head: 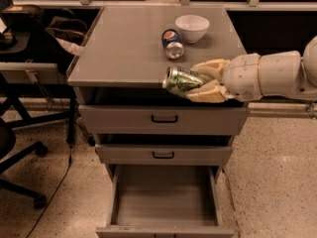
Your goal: Pick green can from bottom drawer and place on counter
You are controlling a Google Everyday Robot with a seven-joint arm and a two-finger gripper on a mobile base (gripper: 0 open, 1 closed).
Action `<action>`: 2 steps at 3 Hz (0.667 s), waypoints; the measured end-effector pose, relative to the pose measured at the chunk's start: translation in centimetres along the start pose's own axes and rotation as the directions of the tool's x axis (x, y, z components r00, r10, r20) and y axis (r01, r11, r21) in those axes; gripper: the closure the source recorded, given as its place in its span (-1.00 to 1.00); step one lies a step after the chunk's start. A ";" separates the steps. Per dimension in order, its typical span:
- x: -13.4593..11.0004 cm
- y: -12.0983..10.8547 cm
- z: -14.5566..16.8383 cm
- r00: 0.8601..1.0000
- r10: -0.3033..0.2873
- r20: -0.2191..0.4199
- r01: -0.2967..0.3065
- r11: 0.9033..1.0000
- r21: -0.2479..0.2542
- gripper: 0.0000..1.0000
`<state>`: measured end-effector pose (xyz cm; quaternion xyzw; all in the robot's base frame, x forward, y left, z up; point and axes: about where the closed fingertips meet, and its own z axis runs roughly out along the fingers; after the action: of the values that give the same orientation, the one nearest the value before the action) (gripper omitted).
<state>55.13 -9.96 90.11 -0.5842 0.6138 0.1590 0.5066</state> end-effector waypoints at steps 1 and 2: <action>1.9 -2.5 0.9 0.998 0.042 -0.037 -0.042 0.999 0.005 1.00; 3.8 -4.8 1.9 0.994 0.078 -0.079 -0.078 0.997 0.003 1.00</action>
Offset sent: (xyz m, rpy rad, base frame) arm 0.0955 -0.0345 -0.0307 -0.0655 0.1338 -0.1127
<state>60.95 -11.86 88.17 -0.5657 0.6556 0.1552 0.4755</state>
